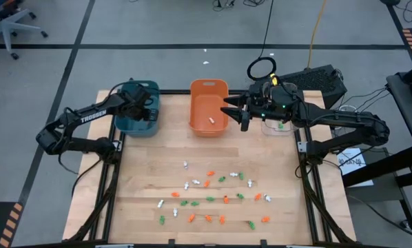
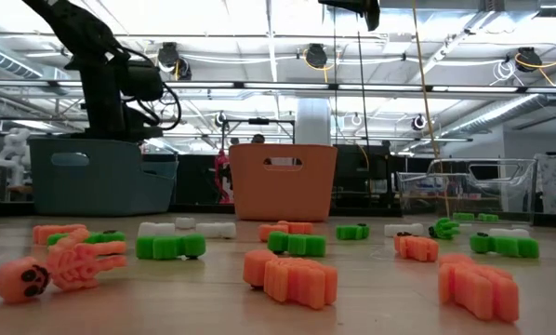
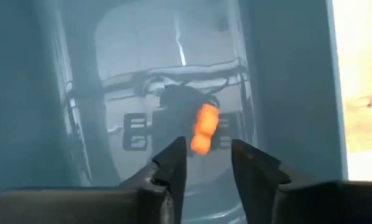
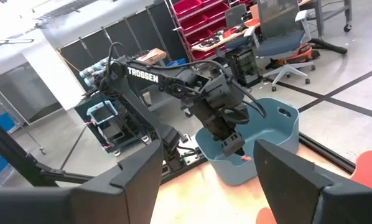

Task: Sort Halloween decoration
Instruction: Put the orange skeleton toy into the blue bin, then put the white skeleton toy into the orange bin

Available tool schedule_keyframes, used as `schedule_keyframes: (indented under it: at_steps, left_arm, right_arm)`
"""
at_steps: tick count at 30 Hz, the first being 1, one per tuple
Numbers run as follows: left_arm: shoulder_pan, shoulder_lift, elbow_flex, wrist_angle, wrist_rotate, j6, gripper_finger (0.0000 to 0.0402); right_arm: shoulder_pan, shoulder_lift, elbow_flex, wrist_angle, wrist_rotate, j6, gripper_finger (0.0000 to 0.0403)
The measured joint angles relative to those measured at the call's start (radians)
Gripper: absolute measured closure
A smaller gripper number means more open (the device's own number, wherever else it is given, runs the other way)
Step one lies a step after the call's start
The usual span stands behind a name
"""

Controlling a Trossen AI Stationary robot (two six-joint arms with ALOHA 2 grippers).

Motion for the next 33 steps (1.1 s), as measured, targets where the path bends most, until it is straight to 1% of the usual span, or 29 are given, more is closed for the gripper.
schedule_keyframes:
  at_steps: [3, 6, 10, 15, 19, 22, 25, 27, 29, 31, 33]
  left_arm:
    - [0.000, -0.002, 0.015, -0.005, 0.000, 0.013, 0.0256]
    - [0.000, -0.013, 0.049, -0.017, 0.002, -0.003, 0.0250]
    - [-0.010, -0.047, 0.124, -0.041, 0.036, -0.004, 0.0249]
    - [-0.076, -0.114, 0.204, -0.056, 0.054, -0.099, 0.0249]
    - [-0.175, -0.162, 0.226, -0.013, 0.078, -0.212, 0.0249]
    - [-0.276, -0.179, 0.237, 0.031, 0.081, -0.311, 0.0249]
    - [-0.395, -0.181, 0.240, 0.128, 0.080, -0.364, 0.0249]
    - [-0.476, -0.180, 0.240, 0.201, 0.049, -0.390, 0.0249]
    - [-0.554, -0.170, 0.240, 0.274, -0.008, -0.395, 0.0249]
    - [-0.618, -0.158, 0.240, 0.323, -0.063, -0.377, 0.0249]
    - [-0.661, -0.148, 0.240, 0.360, -0.089, -0.341, 0.0249]
  right_arm:
    - [0.000, 0.000, 0.000, 0.000, -0.001, 0.025, 0.0167]
    - [-0.001, 0.000, 0.000, 0.000, -0.017, 0.024, 0.0167]
    - [-0.013, 0.000, 0.000, -0.014, -0.127, -0.007, 0.0167]
    - [-0.033, 0.000, 0.000, -0.099, -0.285, 0.069, 0.0167]
    - [-0.048, 0.000, 0.000, -0.211, -0.407, 0.095, 0.0167]
    - [-0.048, 0.000, 0.000, -0.291, -0.444, 0.094, 0.0167]
    - [-0.047, 0.000, 0.000, -0.339, -0.449, 0.088, 0.0167]
    - [-0.046, 0.000, 0.000, -0.357, -0.449, 0.078, 0.0167]
    - [-0.046, 0.000, 0.000, -0.363, -0.448, 0.081, 0.0167]
    - [-0.046, 0.000, 0.000, -0.368, -0.445, 0.092, 0.0167]
    - [-0.046, 0.000, 0.000, -0.370, -0.439, 0.114, 0.0167]
